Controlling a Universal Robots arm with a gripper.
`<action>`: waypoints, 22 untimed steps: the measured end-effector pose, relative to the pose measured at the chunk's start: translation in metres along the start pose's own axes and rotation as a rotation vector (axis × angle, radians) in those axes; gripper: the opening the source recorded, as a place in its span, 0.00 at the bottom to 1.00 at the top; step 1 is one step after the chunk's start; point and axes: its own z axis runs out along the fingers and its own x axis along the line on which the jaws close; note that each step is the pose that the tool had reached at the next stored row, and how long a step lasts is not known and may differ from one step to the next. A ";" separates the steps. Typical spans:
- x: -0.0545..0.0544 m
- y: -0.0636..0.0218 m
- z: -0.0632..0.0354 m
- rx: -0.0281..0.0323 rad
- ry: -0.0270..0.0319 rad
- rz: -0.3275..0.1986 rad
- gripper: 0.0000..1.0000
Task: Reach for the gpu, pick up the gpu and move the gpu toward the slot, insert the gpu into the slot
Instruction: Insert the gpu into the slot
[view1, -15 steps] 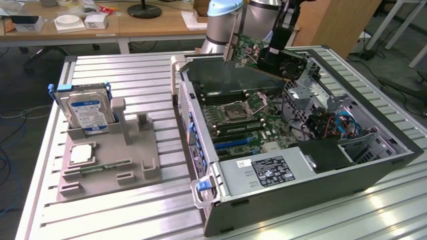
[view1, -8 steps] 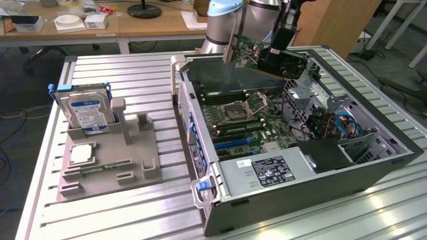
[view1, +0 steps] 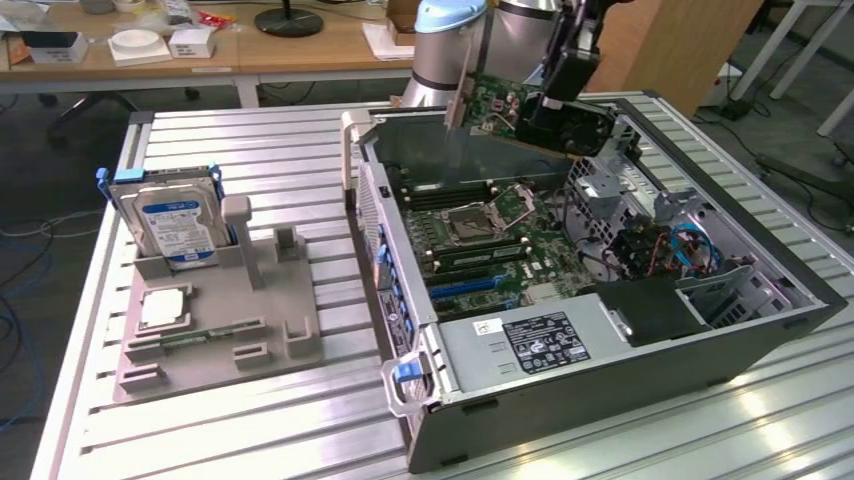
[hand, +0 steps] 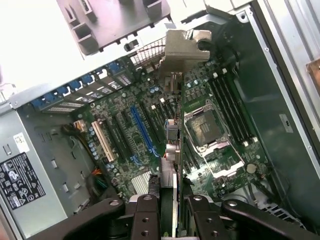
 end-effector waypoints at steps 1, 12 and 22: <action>0.000 0.0001 0.0000 0.0002 0.0006 -0.013 0.26; 0.000 0.0000 0.0001 0.0037 0.0078 -0.185 0.26; 0.000 0.0000 0.0001 0.0056 0.0119 -0.281 0.26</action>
